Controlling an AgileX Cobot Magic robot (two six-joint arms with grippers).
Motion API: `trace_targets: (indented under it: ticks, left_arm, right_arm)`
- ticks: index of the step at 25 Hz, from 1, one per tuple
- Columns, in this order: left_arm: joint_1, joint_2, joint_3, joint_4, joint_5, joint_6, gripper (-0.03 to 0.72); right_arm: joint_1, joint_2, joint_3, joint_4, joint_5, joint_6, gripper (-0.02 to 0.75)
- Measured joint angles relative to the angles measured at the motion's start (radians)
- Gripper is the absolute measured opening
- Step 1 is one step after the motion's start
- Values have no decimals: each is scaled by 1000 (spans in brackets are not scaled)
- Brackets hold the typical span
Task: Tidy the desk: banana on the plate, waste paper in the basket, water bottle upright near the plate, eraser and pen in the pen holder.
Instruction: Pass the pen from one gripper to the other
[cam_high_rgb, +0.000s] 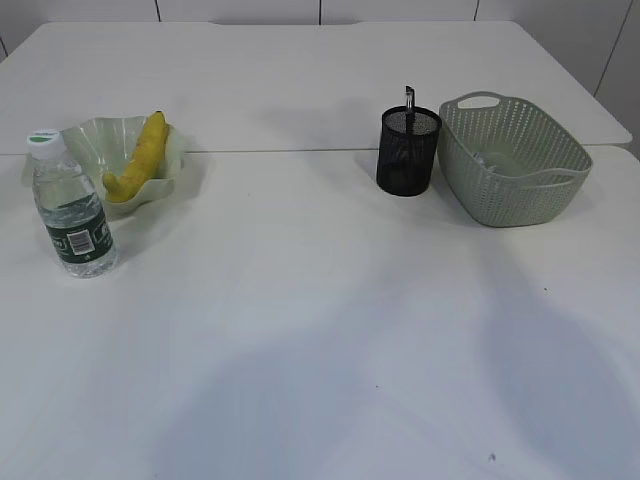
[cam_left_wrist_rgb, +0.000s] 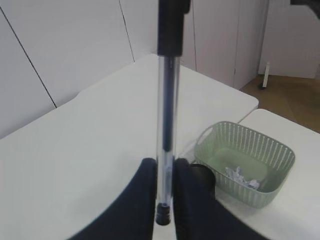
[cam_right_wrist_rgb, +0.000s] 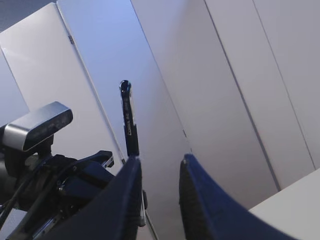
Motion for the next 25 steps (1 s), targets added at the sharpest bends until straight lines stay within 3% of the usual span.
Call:
trace_targets:
  ticks: [7, 12, 15, 25]
  left_arm:
    - [0, -14, 0, -47, -2, 0, 41]
    - [0, -14, 0, -86, -4, 0, 41]
    - [0, -14, 0, -115, -6, 0, 41]
    - [0, -14, 0, -212, -9, 7, 41]
  right_arm:
    - [80, 0, 0, 0, 0, 5, 213]
    - [101, 0, 0, 0, 0, 14, 355]
    - [101, 0, 0, 2, 0, 17, 403]
    - [101, 0, -7, 2, 0, 19, 418]
